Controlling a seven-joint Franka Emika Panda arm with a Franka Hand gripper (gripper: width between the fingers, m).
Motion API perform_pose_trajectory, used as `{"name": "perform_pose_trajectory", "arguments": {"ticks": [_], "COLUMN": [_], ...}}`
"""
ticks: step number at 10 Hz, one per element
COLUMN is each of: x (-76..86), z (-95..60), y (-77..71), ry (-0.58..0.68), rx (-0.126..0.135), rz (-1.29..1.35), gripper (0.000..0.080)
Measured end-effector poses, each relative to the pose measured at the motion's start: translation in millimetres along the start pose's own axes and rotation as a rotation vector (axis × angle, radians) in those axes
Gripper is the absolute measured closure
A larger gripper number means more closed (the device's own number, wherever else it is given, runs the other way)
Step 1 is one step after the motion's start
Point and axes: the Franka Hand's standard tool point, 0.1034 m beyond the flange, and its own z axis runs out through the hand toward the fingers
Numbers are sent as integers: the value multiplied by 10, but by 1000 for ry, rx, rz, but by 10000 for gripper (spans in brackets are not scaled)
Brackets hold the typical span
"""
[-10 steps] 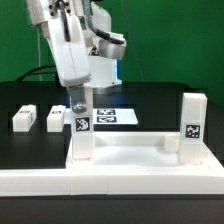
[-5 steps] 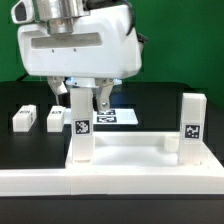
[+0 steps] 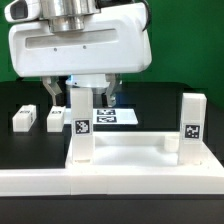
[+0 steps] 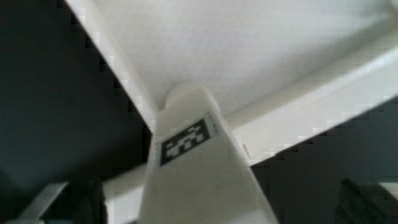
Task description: Assemble desk
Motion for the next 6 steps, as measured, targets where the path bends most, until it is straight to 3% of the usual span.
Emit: {"name": "perform_pose_trajectory", "arguments": {"ticks": [1,3,5,6], "x": [5,11,10,13], "z": [38,35,36,35], "y": [-59,-18,-19,-8], "ry": [-5,-5,-5,-4], "rx": [-19,-19,-19,-21], "rz": [-168,-208,-186,-136], "gripper": [150,150,402,402]}}
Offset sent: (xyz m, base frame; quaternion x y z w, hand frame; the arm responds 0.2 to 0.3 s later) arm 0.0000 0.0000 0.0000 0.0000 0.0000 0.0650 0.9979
